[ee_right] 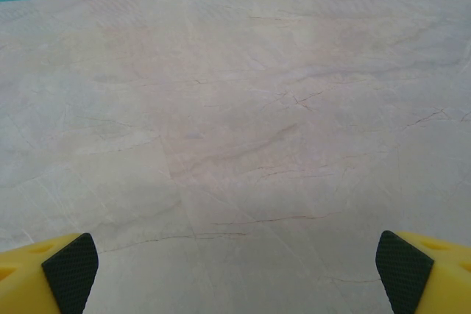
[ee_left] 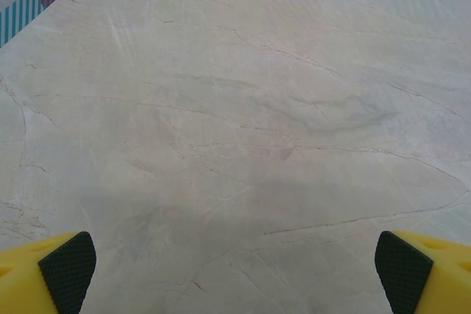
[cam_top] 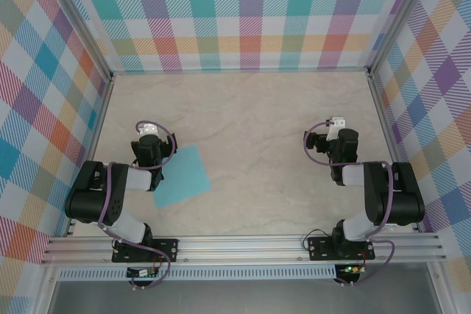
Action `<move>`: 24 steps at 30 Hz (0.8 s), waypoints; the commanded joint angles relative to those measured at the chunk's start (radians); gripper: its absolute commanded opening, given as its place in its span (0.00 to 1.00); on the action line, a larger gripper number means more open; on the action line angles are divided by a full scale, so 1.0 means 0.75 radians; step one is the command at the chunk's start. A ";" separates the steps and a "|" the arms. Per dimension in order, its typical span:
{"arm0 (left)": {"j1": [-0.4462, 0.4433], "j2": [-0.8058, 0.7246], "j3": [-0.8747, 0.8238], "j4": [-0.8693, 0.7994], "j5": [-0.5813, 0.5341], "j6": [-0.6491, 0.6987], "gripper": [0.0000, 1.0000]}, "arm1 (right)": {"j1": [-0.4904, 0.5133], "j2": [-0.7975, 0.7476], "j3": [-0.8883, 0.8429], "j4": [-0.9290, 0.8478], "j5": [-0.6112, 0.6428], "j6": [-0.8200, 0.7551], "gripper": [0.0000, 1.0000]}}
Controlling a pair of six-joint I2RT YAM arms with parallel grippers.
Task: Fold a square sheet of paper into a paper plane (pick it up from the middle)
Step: Move the square sheet of paper to the center of the table.
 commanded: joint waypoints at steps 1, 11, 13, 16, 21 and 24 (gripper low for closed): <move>0.006 -0.087 -0.031 0.060 0.057 0.007 1.00 | -0.006 0.001 0.030 0.001 -0.045 -0.015 1.00; 0.051 -0.412 -0.067 -0.252 0.222 -0.128 1.00 | 0.000 -0.008 0.024 0.008 -0.036 -0.020 1.00; 0.049 -0.504 -0.063 -0.349 0.243 -0.147 1.00 | 0.010 -0.057 0.055 -0.085 0.016 -0.014 1.00; 0.049 -0.719 -0.024 -0.585 0.195 -0.175 1.00 | 0.011 -0.172 0.145 -0.387 0.045 0.028 1.00; 0.054 -1.042 0.180 -1.113 0.014 -0.502 1.00 | 0.011 -0.425 0.313 -0.976 -0.019 0.299 1.00; 0.055 -1.146 0.337 -1.464 0.105 -0.573 1.00 | 0.011 -0.501 0.474 -1.363 -0.081 0.548 1.00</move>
